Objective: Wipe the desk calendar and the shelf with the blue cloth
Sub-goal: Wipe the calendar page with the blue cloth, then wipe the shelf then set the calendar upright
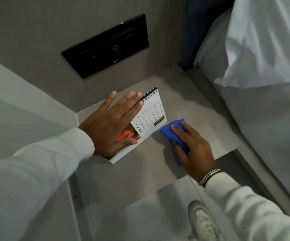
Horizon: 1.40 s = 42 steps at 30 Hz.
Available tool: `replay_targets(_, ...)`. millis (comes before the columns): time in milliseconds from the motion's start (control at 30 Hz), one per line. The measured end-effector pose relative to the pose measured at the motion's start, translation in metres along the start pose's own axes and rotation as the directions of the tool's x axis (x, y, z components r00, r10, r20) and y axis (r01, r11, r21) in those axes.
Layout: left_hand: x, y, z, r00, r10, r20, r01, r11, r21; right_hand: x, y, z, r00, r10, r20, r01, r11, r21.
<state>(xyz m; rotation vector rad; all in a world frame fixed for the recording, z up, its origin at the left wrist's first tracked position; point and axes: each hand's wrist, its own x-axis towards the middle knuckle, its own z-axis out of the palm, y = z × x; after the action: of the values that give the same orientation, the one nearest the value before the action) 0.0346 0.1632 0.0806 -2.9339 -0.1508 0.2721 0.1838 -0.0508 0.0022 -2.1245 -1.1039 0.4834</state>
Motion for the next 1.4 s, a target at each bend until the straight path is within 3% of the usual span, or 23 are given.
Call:
replay_targets(133,-0.001,0.011,-0.003,0.993,-0.114,-0.027,0.115,0.993,0.031,0.014,0.026,-0.033,0.999,-0.017,0.029,0.023,0.971,-0.238)
replay_targets(267,-0.012,0.033,0.000,0.940,-0.313,-0.132,0.305,0.949,-0.078,0.018,0.045,-0.032,0.987,0.007,0.158,0.060,0.908,-0.415)
replay_targets(467,-0.035,0.071,0.019,0.777,-0.603,-0.180,0.562,0.794,-0.234,0.005,0.068,-0.012,0.962,0.032,0.270,0.136,0.802,-0.581)
replay_targets(633,-0.039,0.087,0.027,0.660,-0.723,-0.206,0.634,0.683,-0.363,0.007,0.076,-0.010,0.941,0.062,0.332,0.157,0.789,-0.593)
replay_targets(700,-0.042,0.092,0.021,0.578,-0.791,-0.200,0.648,0.594,-0.476,0.008,0.067,-0.014,0.923,0.108,0.370,0.155,0.774,-0.614)
replay_targets(767,-0.043,0.096,0.013,0.426,-0.893,-0.145,0.661,0.417,-0.624,0.013,0.054,-0.020,0.906,0.160,0.393,0.133,0.773,-0.620)
replay_targets(833,-0.045,0.103,0.008,0.181,-0.983,0.002,0.605,0.110,-0.788,0.021,0.034,-0.026,0.919,0.177,0.353,0.057,0.825,-0.562)
replay_targets(900,-0.047,0.109,0.007,-0.055,-0.956,0.290,0.421,-0.285,-0.861,0.031,0.010,-0.031,0.971,0.115,0.207,-0.033,0.931,-0.363)
replay_targets(967,-0.051,0.110,0.011,-0.156,-0.822,0.548,0.234,-0.570,-0.788,0.048,-0.015,-0.031,0.993,0.104,0.063,-0.103,0.994,-0.020)
replay_targets(1033,-0.055,0.101,0.017,-0.146,-0.730,0.668,0.117,-0.683,-0.721,0.071,-0.038,-0.028,0.984,0.168,0.051,-0.175,0.957,0.233)
replay_targets(1100,-0.055,0.090,0.018,-0.093,-0.696,0.712,0.073,-0.717,-0.693,0.093,-0.058,-0.025,0.978,0.194,0.073,-0.207,0.903,0.377)
replay_targets(1200,-0.053,0.079,0.016,-0.072,-0.719,0.692,-0.014,-0.693,-0.721,0.109,-0.071,-0.019,0.991,0.130,0.010,-0.122,0.901,0.416)
replay_targets(1400,-0.049,0.064,0.007,-0.090,-0.745,0.661,-0.102,-0.654,-0.750,0.110,-0.078,-0.010,0.991,0.137,-0.002,-0.121,0.884,0.452)
